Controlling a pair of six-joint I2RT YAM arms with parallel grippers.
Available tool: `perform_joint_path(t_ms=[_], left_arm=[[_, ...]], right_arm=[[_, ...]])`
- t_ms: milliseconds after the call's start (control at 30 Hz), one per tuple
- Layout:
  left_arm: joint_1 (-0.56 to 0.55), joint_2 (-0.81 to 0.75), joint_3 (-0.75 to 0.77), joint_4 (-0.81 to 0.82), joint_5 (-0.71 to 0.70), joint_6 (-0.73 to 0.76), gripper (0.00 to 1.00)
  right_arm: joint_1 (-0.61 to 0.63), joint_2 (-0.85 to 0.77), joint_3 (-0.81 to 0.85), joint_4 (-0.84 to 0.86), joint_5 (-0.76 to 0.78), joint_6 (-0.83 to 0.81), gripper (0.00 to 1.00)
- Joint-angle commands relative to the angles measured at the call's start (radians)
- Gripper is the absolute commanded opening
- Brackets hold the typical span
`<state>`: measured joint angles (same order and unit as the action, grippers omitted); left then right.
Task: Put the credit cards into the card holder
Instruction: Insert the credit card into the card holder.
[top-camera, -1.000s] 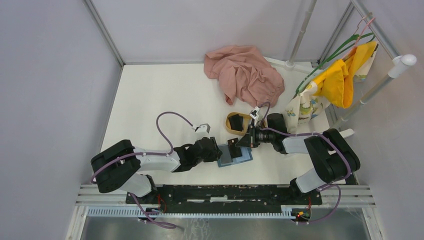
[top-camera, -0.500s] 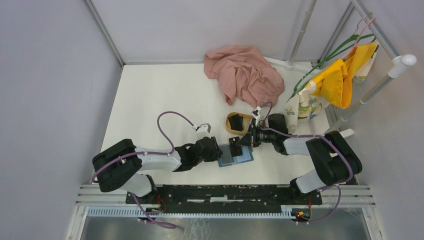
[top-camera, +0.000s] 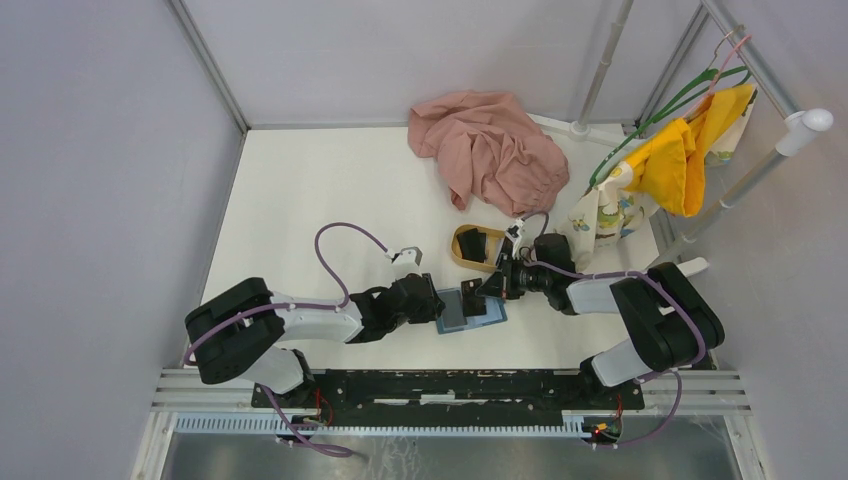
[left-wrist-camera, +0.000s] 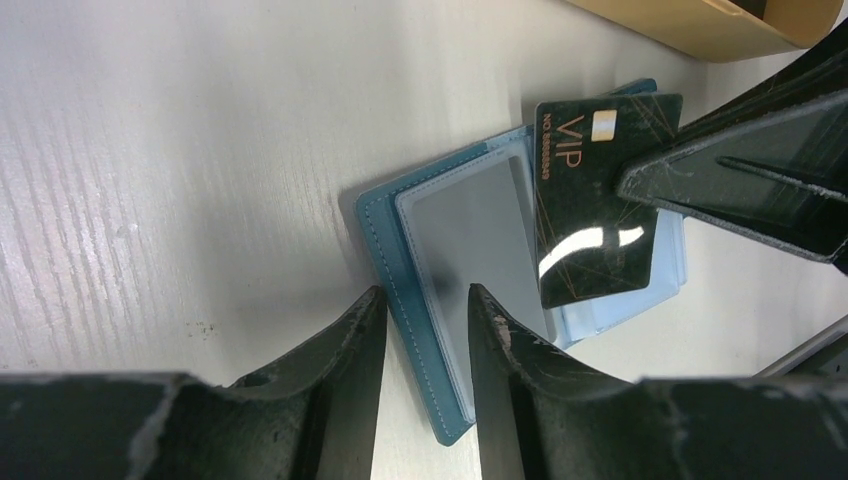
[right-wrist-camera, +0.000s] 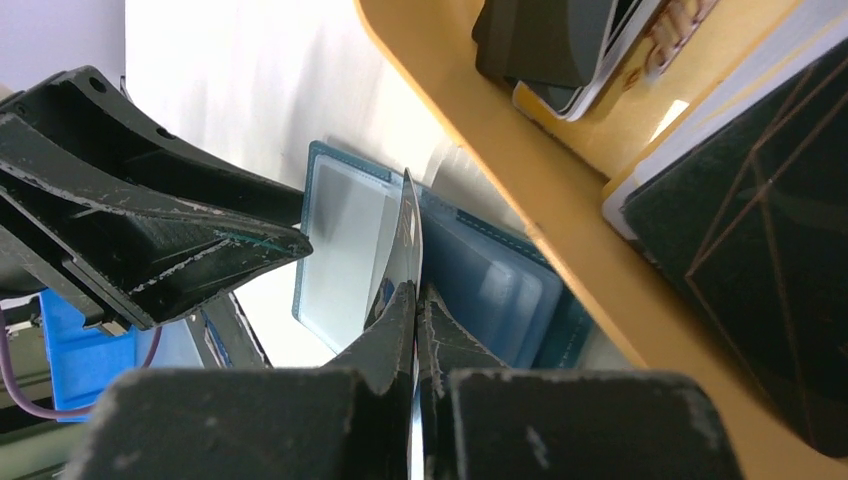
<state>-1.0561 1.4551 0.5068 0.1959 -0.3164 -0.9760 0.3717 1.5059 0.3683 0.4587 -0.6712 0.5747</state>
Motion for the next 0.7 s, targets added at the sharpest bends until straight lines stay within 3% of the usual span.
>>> perform_joint_path(t_ms=[0, 333, 667], left_arm=[[-0.007, 0.032, 0.004, -0.065, -0.004, 0.002, 0.42], [-0.006, 0.031, -0.001, -0.065, -0.001, -0.001, 0.39], [-0.007, 0.037, -0.003, -0.044, 0.017, 0.007, 0.37]], right_arm=[[0.035, -0.012, -0.028, 0.032, 0.027, 0.026, 0.00], [0.053, -0.036, -0.086, 0.074, 0.073, 0.106, 0.00], [0.082, 0.027, -0.033, -0.045, 0.059, 0.065, 0.00]])
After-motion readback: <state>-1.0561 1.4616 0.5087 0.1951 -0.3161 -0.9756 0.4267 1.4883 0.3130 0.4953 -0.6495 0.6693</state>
